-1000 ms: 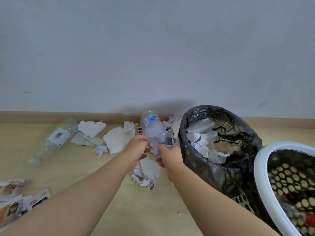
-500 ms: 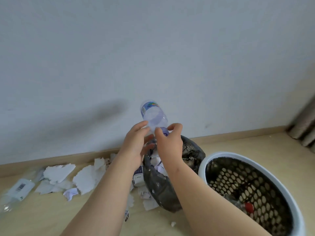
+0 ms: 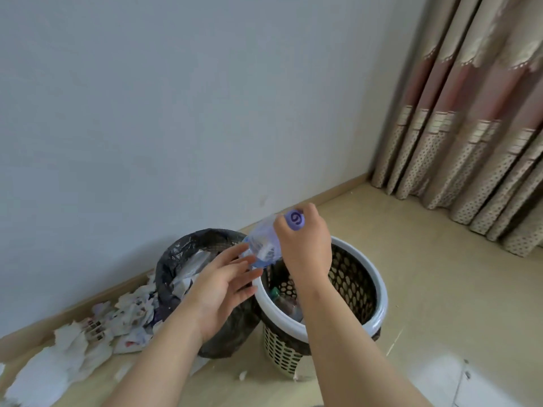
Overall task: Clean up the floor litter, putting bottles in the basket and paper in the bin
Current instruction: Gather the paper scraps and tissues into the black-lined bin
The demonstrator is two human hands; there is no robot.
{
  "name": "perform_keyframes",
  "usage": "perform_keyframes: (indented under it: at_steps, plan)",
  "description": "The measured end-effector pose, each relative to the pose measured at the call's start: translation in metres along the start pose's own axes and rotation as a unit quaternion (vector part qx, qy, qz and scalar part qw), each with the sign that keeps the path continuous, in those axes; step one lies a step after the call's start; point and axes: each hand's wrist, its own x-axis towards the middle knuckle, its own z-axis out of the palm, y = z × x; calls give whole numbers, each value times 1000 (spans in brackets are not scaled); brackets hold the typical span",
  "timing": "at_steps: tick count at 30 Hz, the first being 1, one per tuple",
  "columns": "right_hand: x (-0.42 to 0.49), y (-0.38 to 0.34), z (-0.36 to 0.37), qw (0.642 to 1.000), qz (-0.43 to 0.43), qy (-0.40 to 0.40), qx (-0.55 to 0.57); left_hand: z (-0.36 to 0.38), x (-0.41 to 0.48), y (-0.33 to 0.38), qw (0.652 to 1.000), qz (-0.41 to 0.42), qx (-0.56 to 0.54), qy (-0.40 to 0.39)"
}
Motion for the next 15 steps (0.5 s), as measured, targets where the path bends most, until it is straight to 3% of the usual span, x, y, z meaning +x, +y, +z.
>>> perform_keyframes:
  at_steps: [5,8,12,15]
  plan:
    - [15,10,-19,993,46,99,-39,4,7,-10,1000,-26,15,-5]
    - [15,26,-13,983,102,9,-154,3,12,-17,998,-39,42,-1]
    - [-1,60,7,930,171,-156,-284,-7,15,-26,995,-55,74,22]
    - [-13,72,22,906,175,-201,-330,-13,17,-28,993,-63,87,46]
